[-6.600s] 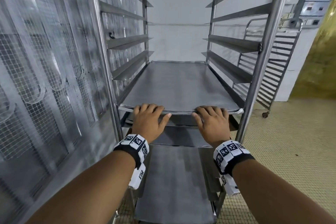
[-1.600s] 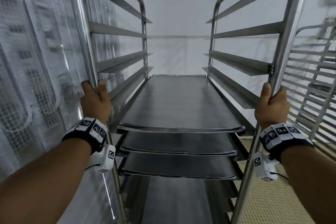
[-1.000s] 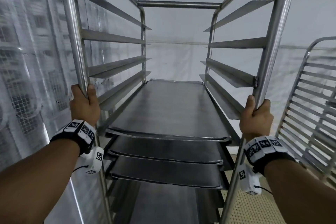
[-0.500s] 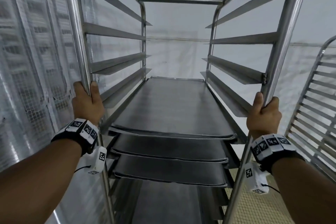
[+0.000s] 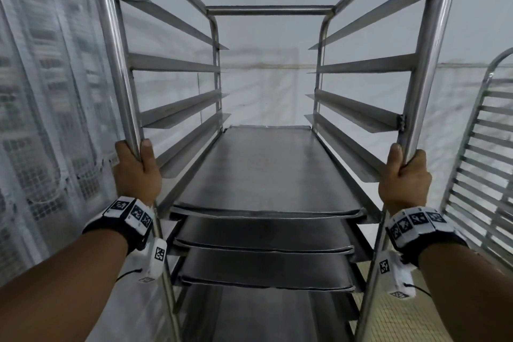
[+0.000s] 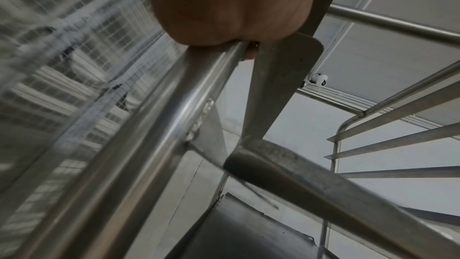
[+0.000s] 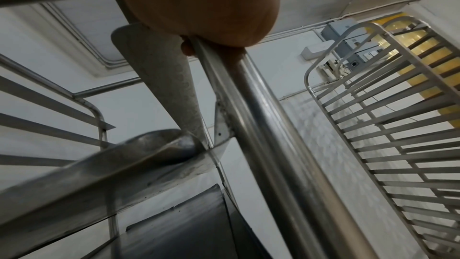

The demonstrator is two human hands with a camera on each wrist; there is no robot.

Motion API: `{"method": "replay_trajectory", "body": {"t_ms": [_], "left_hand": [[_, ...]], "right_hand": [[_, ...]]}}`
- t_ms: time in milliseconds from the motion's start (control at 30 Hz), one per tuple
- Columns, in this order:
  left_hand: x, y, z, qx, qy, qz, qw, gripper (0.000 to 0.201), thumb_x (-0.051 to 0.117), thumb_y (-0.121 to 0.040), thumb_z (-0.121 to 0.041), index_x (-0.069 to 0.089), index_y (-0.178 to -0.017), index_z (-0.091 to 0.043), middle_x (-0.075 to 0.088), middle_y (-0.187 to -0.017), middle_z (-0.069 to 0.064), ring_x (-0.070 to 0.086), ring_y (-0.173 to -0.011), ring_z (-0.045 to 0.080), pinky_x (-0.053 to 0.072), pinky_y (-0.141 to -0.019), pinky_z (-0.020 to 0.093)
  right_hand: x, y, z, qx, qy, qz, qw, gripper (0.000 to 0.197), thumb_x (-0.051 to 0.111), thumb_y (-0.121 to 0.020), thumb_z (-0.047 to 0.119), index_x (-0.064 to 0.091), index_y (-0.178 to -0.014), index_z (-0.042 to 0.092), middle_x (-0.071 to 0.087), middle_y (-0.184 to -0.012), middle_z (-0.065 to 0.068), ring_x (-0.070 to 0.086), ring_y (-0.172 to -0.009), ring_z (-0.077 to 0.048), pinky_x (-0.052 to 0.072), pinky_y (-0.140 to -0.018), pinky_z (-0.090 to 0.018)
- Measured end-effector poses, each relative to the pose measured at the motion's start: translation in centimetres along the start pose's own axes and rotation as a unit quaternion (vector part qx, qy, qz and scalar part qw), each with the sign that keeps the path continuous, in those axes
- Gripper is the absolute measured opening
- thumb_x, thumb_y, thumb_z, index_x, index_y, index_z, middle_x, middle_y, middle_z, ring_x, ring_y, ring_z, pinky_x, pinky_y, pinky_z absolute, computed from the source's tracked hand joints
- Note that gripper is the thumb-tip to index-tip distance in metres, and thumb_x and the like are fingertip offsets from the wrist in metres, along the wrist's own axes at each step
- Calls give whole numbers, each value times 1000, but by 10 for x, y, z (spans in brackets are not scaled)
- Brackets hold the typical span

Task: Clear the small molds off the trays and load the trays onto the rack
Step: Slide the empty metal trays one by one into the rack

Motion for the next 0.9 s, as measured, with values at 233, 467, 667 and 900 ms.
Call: {"method": "replay_trajectory", "body": {"t_ms": [233, 467, 667, 900], "left_hand": [[46, -36, 27, 9, 6, -4, 1000, 49, 39, -106, -44, 42, -122, 3, 51, -73, 7, 44, -63, 25, 32, -59, 34], [94, -59, 40, 8, 4, -7, 1000, 48, 39, -106, -41, 44, -124, 4, 48, -78, 8, 43, -70, 23, 29, -63, 36], [147, -80, 55, 9, -10, -2, 1000, 51, 35, -105, -52, 42, -122, -4, 49, -70, 11, 45, -59, 29, 30, -55, 34], [212, -105, 75, -3, -8, 5, 1000, 56, 33, -101, -61, 41, -118, -8, 54, -73, 16, 55, -65, 35, 43, -60, 40]], "right_hand": [[46, -13, -4, -3, 9, -10, 1000, 49, 40, -102, 50, 44, -99, 0, 49, -70, -15, 55, -71, -46, 35, -60, -40], [93, -38, -15, 0, 1, -6, 1000, 49, 41, -102, 47, 44, -101, -2, 49, -72, -14, 48, -66, -35, 34, -61, -39], [136, -70, -34, -5, -12, -7, 1000, 51, 40, -101, 50, 44, -100, -1, 50, -70, -15, 51, -67, -40, 37, -61, -42], [191, -110, -59, -5, -27, 9, 1000, 52, 38, -98, 53, 42, -98, 1, 48, -69, -14, 42, -64, -31, 32, -60, -38]]}}
Point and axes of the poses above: each hand's wrist, its own y-axis away from the middle knuckle, its own x-axis out of the palm, z = x × y, the point moved 10 cm from there along -y, towards the middle knuckle
